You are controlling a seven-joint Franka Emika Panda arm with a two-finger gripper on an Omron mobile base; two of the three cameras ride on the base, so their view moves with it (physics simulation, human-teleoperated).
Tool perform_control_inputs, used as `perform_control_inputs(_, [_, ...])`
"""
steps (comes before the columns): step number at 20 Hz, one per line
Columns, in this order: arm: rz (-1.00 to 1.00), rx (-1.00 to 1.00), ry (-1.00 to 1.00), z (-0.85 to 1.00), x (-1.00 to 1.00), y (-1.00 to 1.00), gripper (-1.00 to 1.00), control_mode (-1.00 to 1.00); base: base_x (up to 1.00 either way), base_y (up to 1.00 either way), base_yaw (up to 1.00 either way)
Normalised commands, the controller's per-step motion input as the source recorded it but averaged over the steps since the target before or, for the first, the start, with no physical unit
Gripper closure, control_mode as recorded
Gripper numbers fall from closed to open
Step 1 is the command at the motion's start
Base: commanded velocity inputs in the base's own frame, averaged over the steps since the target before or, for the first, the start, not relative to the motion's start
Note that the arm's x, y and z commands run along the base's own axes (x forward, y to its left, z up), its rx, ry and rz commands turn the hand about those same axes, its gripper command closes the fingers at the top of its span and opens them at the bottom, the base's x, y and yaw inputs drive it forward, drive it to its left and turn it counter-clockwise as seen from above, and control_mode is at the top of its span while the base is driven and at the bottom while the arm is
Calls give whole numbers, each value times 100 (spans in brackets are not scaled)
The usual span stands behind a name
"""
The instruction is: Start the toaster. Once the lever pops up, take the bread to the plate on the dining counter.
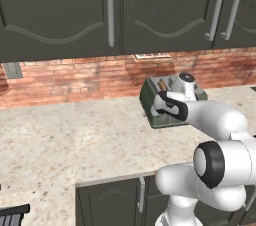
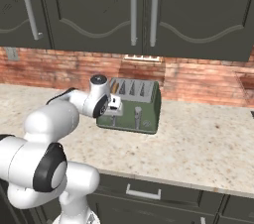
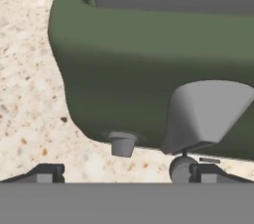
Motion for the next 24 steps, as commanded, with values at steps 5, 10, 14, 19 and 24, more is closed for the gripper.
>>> perform_control_inputs(5, [0, 0, -1, -23, -1, 0, -100, -100, 0, 0, 0])
perform_control_inputs(10, [0, 0, 0, -14, 0, 0, -100, -100, 0, 0, 0])
perform_control_inputs(14, [0, 0, 0, -12, -1, 0, -100, -100, 0, 0, 0])
perform_control_inputs(19, [0, 0, 0, -11, 0, 0, -100, -100, 0, 0, 0])
perform_control_inputs(24, [0, 0, 0, -11, 0, 0, -100, -100, 0, 0, 0])
